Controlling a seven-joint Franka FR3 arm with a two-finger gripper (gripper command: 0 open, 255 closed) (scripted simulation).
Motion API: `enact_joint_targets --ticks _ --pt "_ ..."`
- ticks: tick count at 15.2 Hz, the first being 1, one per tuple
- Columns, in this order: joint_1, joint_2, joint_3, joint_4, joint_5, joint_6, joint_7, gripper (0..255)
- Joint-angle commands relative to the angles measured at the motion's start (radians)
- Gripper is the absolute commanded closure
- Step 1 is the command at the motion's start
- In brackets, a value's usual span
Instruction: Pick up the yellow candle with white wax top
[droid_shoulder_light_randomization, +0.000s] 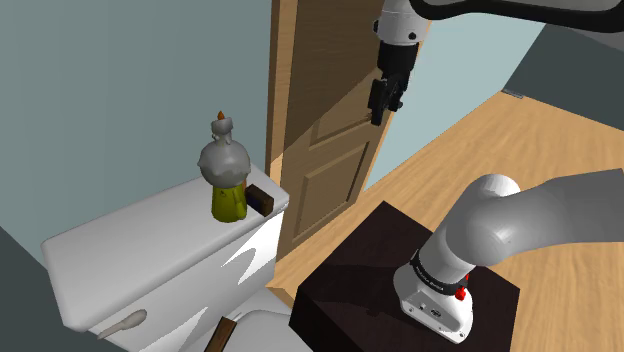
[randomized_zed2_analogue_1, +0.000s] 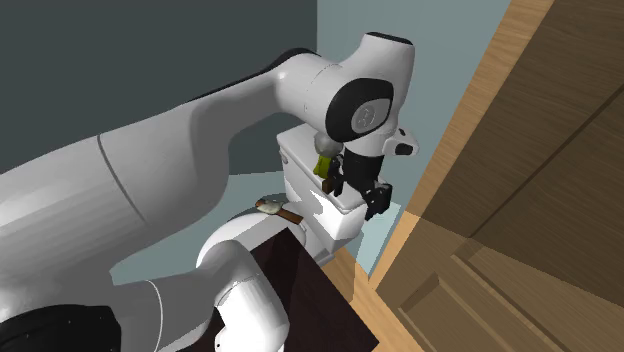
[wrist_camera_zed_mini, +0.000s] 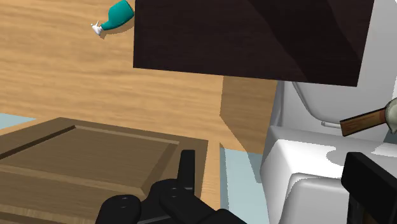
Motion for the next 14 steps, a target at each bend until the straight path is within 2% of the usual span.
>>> enact_joint_targets --ticks 1,8,14 --pt "0.0 0.0 0.0 0.0 0.0 0.0 0.0 0" --pt "0.05 0.16 0.126 0.113 0.049 0.078 0.106 0" --pt "0.08 0.319 0.23 0.247 0.049 0.125 0.2 0"
